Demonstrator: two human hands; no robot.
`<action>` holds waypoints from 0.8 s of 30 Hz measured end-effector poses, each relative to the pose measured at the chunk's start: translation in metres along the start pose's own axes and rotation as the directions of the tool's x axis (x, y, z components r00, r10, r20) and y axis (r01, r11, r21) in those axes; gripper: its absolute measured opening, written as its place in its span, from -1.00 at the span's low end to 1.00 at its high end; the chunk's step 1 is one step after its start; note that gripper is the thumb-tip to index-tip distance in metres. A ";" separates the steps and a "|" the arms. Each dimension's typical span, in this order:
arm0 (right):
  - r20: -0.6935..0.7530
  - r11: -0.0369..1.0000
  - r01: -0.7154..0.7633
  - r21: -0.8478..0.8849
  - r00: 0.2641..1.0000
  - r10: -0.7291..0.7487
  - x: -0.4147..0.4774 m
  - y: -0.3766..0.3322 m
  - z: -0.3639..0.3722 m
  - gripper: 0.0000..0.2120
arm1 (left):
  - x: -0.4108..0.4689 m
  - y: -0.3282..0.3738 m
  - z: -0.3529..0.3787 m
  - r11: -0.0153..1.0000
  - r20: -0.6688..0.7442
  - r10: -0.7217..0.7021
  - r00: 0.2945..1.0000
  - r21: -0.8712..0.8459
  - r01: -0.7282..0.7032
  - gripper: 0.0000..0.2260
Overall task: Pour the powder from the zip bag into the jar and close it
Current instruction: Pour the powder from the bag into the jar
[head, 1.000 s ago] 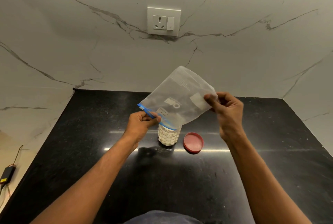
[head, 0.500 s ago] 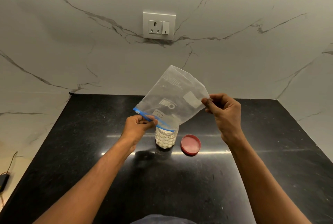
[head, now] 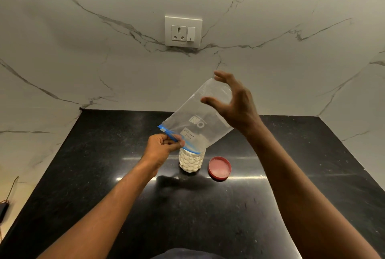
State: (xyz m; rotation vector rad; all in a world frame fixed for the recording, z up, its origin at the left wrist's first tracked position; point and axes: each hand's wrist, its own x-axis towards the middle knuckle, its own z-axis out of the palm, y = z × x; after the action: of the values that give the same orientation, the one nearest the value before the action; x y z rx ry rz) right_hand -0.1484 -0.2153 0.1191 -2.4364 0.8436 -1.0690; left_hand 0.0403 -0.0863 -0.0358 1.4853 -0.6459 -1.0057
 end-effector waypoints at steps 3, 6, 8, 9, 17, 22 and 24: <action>-0.034 0.998 0.047 0.036 0.998 -0.046 0.019 -0.015 0.008 -0.87 | -0.001 0.001 0.000 1.000 0.019 0.000 1.000 0.012 0.000 -0.86; -0.075 0.999 0.051 -0.002 0.996 -0.051 0.027 -0.010 0.008 -0.74 | -0.002 0.001 -0.005 1.000 0.028 -0.003 1.000 -0.003 0.003 -0.87; 0.056 0.998 -0.060 -0.036 0.996 0.062 0.029 -0.002 0.003 -0.40 | -0.002 0.002 -0.007 1.000 0.046 0.005 0.999 -0.014 -0.004 -0.86; 0.130 0.991 -0.130 -0.024 0.983 0.132 0.029 0.002 0.001 -0.37 | -0.001 0.002 -0.008 1.000 0.053 0.011 0.999 -0.022 -0.009 -0.86; 0.121 0.988 -0.131 0.078 0.985 0.121 0.006 0.016 -0.013 -0.83 | -0.004 0.012 -0.007 0.992 0.019 0.044 0.999 -0.118 -0.042 -0.77; 0.133 0.968 -0.184 0.170 0.978 0.162 -0.008 0.025 -0.021 -0.87 | -0.006 0.011 -0.018 0.993 -0.030 0.013 0.999 -0.116 -0.017 -0.83; 0.129 0.963 -0.184 0.195 0.979 0.161 -0.012 0.026 -0.020 -0.88 | -0.008 0.011 -0.017 0.995 -0.011 0.017 1.000 -0.100 -0.018 -0.82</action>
State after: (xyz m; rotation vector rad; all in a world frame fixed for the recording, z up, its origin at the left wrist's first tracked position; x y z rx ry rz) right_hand -0.1797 -0.2284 0.1121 -2.1846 0.8458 -0.8989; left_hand 0.0530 -0.0734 -0.0235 1.3934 -0.5921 -1.0028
